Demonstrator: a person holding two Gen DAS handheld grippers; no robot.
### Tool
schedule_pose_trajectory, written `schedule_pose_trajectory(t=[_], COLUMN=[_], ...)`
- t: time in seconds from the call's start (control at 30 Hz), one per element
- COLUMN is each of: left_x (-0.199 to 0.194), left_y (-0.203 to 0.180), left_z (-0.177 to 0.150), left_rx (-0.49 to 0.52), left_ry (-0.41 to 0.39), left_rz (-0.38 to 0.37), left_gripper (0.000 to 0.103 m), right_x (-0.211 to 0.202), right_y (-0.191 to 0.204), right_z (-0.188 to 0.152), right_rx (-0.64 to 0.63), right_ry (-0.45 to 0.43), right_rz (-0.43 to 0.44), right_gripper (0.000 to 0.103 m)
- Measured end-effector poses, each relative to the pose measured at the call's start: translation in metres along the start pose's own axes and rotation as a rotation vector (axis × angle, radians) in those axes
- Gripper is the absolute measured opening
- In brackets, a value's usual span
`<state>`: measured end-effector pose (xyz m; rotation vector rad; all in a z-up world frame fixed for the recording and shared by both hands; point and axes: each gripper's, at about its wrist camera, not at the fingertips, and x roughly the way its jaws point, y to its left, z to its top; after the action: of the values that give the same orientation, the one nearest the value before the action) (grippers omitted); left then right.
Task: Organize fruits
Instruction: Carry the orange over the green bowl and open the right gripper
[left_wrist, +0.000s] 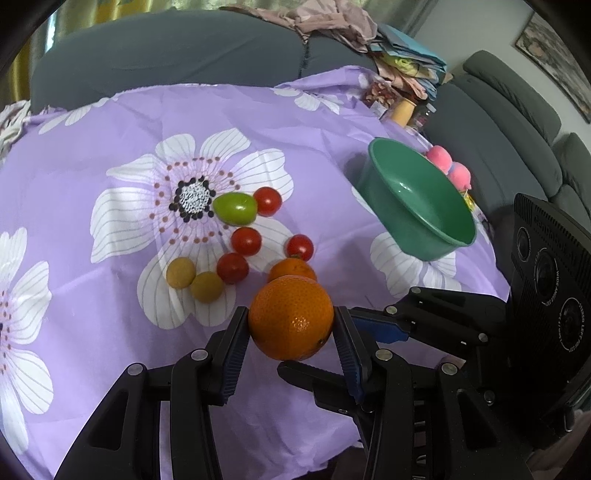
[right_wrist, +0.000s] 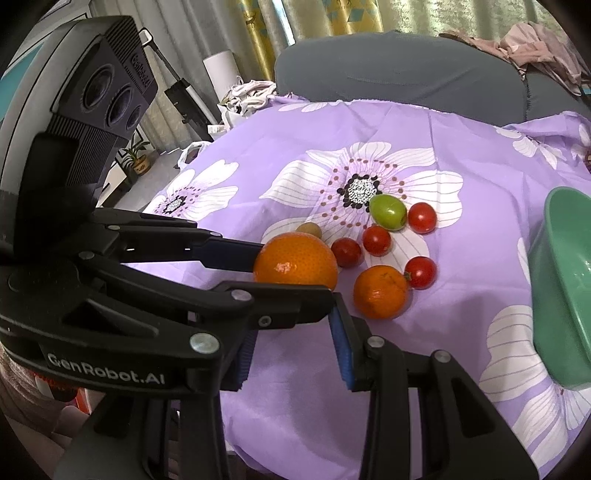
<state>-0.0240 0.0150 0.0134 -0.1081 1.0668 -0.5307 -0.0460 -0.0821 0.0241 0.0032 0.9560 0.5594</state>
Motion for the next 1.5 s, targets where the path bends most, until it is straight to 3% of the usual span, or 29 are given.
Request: schedule_pose_trajectory(t=[1.5], left_x=[0.019], left_y=[-0.084], left_z=[0.052], left_rx=[0.219], left_ry=[-0.007], left_rz=[0.017], left_gripper=[0.045], right_x=[-0.057], right_y=[-0.053], right_z=[-0.004], right_rx=[0.102], right_ry=[-0.166], right_rz=[-0.108], right_gripper=[0.038])
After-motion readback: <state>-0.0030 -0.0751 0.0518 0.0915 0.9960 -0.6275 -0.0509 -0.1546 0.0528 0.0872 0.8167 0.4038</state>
